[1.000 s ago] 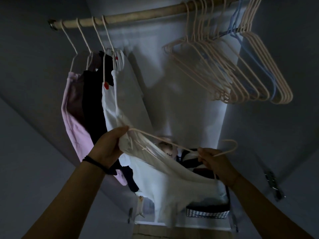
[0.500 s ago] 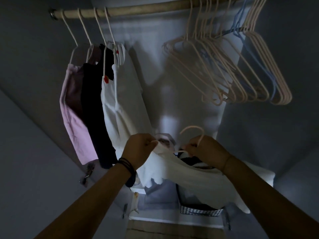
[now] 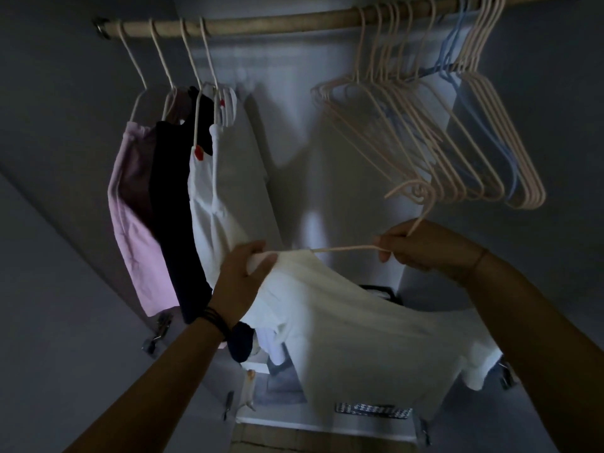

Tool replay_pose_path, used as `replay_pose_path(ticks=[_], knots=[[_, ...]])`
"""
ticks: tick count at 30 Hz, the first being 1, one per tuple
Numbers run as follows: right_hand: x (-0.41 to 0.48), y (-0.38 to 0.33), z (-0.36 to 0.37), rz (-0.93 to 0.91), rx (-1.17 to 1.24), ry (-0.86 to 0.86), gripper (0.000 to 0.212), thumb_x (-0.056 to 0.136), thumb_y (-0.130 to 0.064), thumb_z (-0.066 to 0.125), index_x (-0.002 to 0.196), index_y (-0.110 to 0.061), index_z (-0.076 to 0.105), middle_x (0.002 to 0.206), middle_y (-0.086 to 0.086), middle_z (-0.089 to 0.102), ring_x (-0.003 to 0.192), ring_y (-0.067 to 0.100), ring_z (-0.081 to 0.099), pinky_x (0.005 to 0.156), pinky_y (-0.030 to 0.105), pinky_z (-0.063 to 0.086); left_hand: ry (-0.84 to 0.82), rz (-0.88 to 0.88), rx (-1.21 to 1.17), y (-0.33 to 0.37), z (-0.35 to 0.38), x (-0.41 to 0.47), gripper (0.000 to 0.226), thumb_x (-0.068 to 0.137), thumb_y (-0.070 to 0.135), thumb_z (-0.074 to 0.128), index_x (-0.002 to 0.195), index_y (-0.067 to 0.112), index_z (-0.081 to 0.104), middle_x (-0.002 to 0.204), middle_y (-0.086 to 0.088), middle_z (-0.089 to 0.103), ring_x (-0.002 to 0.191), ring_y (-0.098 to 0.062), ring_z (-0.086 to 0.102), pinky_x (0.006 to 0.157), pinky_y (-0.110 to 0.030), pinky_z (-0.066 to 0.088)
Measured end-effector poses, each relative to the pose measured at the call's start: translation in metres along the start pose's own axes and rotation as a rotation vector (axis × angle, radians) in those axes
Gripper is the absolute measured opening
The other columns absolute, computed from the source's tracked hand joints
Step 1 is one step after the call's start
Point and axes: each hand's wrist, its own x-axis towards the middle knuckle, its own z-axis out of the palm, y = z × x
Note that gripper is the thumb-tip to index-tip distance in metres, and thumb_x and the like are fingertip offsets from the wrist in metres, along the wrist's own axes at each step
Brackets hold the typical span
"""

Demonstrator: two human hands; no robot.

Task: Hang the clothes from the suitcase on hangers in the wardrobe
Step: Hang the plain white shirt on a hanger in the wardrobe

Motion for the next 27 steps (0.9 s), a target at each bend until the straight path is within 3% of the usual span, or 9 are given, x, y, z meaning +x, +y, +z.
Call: replay_pose_path(ticks=[3, 7, 10, 15, 18, 21, 23, 25, 27], knots=[[-0.001, 0.003, -0.010, 0.030, 0.051, -0.002, 0.033, 0.092, -0.028, 0.056, 0.067, -0.007, 0.064, 0.034, -0.008, 0.037, 0.031, 0.005, 0.027, 0.037, 0.016, 0.019, -0.074, -0.116, -0.092, -0.014, -0.001, -0.006, 0.065, 0.079, 0.027, 0.074, 0.135, 0.021, 0.041, 0.124, 0.010, 0.046, 0.114, -0.006, 0.046, 0.097, -0.023, 0.039], [-0.001, 0.007, -0.021, 0.041, 0.052, 0.024, 0.034, 0.094, -0.026, 0.054, 0.066, -0.007, 0.062, 0.034, -0.007, 0.035, 0.031, 0.005, 0.026, 0.037, 0.016, 0.017, -0.047, -0.099, -0.026, -0.013, -0.009, 0.004, 0.029, 0.085, 0.025, 0.068, 0.111, 0.013, 0.062, 0.099, 0.002, 0.063, 0.091, -0.014, 0.059, 0.072, -0.011, 0.043], [-0.002, 0.012, -0.032, 0.040, 0.044, 0.061, 0.033, 0.094, -0.023, 0.053, 0.066, -0.006, 0.062, 0.035, -0.005, 0.035, 0.031, 0.006, 0.025, 0.035, 0.015, 0.018, 0.065, -0.068, 0.020, -0.018, -0.021, 0.012, 0.018, 0.088, 0.023, 0.065, 0.097, 0.008, 0.070, 0.090, -0.003, 0.064, 0.085, -0.019, 0.059, 0.067, -0.013, 0.041], [-0.003, 0.012, -0.035, 0.026, 0.135, 0.038, 0.035, 0.096, -0.020, 0.050, 0.066, -0.005, 0.061, 0.037, -0.003, 0.033, 0.032, 0.006, 0.023, 0.035, 0.013, 0.017, 0.125, -0.055, 0.057, -0.021, -0.014, 0.018, 0.024, 0.096, 0.015, 0.052, 0.115, 0.007, 0.064, 0.113, -0.006, 0.061, 0.110, -0.026, 0.056, 0.092, -0.026, 0.039], [-0.008, 0.002, -0.025, 0.011, 0.076, -0.022, 0.034, 0.095, -0.022, 0.052, 0.066, -0.007, 0.062, 0.037, -0.005, 0.035, 0.033, 0.006, 0.025, 0.037, 0.016, 0.017, 0.119, 0.235, 0.117, 0.003, -0.001, 0.014, 0.036, 0.097, 0.026, 0.046, 0.127, 0.008, 0.055, 0.122, -0.001, 0.055, 0.114, -0.017, 0.049, 0.100, -0.027, 0.034], [-0.011, -0.007, -0.017, -0.010, 0.046, -0.086, 0.031, 0.093, -0.024, 0.055, 0.068, -0.007, 0.063, 0.037, -0.007, 0.036, 0.034, 0.006, 0.026, 0.038, 0.017, 0.019, -0.064, 0.473, 0.302, 0.022, 0.001, 0.017, 0.040, 0.089, 0.046, 0.041, 0.099, 0.018, 0.068, 0.092, 0.001, 0.069, 0.087, -0.017, 0.061, 0.082, -0.030, 0.043], [-0.012, -0.010, -0.018, -0.015, 0.047, -0.093, 0.029, 0.092, -0.024, 0.057, 0.071, -0.006, 0.066, 0.038, -0.007, 0.038, 0.035, 0.006, 0.028, 0.039, 0.018, 0.022, -0.217, 0.390, 0.278, 0.028, 0.001, 0.019, 0.041, 0.084, 0.056, 0.038, 0.077, 0.022, 0.060, 0.071, 0.002, 0.062, 0.073, -0.017, 0.059, 0.071, -0.031, 0.043], [-0.013, -0.009, -0.020, -0.039, 0.069, -0.097, 0.024, 0.091, -0.021, 0.058, 0.079, -0.004, 0.069, 0.042, -0.005, 0.044, 0.040, 0.008, 0.033, 0.041, 0.019, 0.026, -0.252, 0.337, 0.203, 0.025, -0.001, 0.023, 0.042, 0.084, 0.054, 0.045, 0.071, 0.015, 0.054, 0.064, -0.003, 0.054, 0.067, -0.018, 0.055, 0.067, -0.030, 0.040], [-0.016, -0.005, -0.025, -0.108, 0.052, -0.095, 0.019, 0.089, -0.018, 0.059, 0.093, -0.003, 0.070, 0.060, -0.002, 0.060, 0.054, 0.009, 0.051, 0.051, 0.019, 0.041, -0.232, 0.338, 0.132, 0.025, -0.005, 0.026, 0.038, 0.085, 0.043, 0.051, 0.070, 0.009, 0.055, 0.064, -0.008, 0.052, 0.064, -0.018, 0.053, 0.064, -0.026, 0.038]])
